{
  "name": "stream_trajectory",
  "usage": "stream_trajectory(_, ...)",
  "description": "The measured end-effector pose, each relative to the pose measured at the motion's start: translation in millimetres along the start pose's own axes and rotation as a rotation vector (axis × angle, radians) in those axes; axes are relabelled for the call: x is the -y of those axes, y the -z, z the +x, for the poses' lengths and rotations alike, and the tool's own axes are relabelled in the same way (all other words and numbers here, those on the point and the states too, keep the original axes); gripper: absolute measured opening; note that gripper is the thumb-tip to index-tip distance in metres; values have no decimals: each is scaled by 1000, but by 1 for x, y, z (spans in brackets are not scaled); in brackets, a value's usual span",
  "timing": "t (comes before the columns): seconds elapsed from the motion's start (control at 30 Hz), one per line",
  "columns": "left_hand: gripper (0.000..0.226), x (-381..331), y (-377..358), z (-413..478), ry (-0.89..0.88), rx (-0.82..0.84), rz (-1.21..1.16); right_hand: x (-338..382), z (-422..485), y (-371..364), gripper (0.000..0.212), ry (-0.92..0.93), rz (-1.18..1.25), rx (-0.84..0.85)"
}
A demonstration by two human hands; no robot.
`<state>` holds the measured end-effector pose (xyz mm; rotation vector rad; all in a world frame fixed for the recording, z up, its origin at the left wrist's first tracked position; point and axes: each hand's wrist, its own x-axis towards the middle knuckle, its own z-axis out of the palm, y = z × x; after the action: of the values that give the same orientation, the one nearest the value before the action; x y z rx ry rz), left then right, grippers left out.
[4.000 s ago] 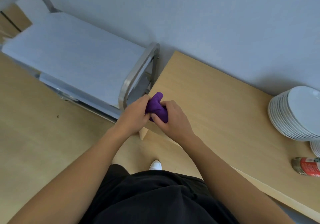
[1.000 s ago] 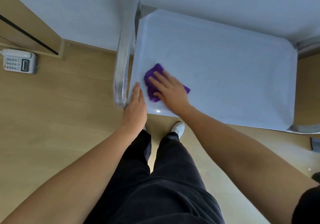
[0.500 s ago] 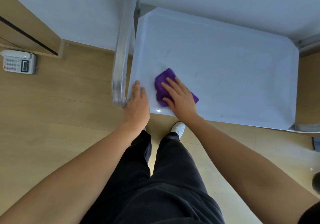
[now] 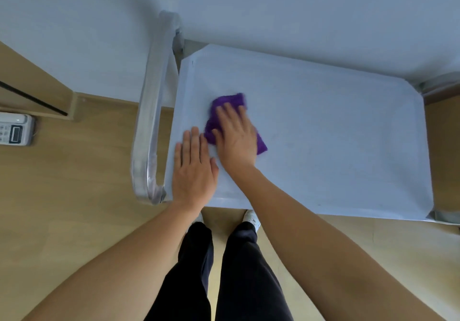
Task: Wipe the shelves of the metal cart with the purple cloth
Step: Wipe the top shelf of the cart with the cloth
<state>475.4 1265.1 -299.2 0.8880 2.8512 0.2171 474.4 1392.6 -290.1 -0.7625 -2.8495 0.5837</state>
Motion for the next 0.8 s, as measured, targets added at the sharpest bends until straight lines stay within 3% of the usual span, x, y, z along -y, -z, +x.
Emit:
stream_trajectory(0.07,60,1,0,2,0,-17,-7,-10,5,-4,46,308,-15,62)
stream_trajectory(0.13,59,0,0,2,-8,-36,-3,-35,21,-2,45,370,-29,15)
stream_trajectory(0.27,58,-5,0,8,-22,-52,-4,-40,52,3,48,-181,-24,-87)
stream_trajectory(0.3,58,-4,0,9,-22,-46,-4,-28,52,0,49,-230,-24,-78)
stream_trajectory(0.33,58,-3,0,10,-19,-42,-3,-14,49,-3,50,-175,-27,-73)
stream_trajectory(0.43,58,0,0,11,-14,-31,0,1,40,-10,46,231,-26,37)
stream_trajectory(0.5,58,1,0,11,-14,-47,-1,-13,53,-10,45,334,-30,40)
stream_trajectory(0.6,58,-1,-2,13,-21,-63,-5,-32,85,-2,46,40,26,-87)
stream_trajectory(0.67,58,-1,-3,14,-21,-61,-8,-22,95,-4,49,-186,47,-78)
stream_trajectory(0.7,58,0,-3,14,-18,-62,-9,-11,93,-7,50,-166,31,-68)
stream_trajectory(0.8,58,3,-3,13,-18,-61,-5,9,76,-14,47,272,-5,48)
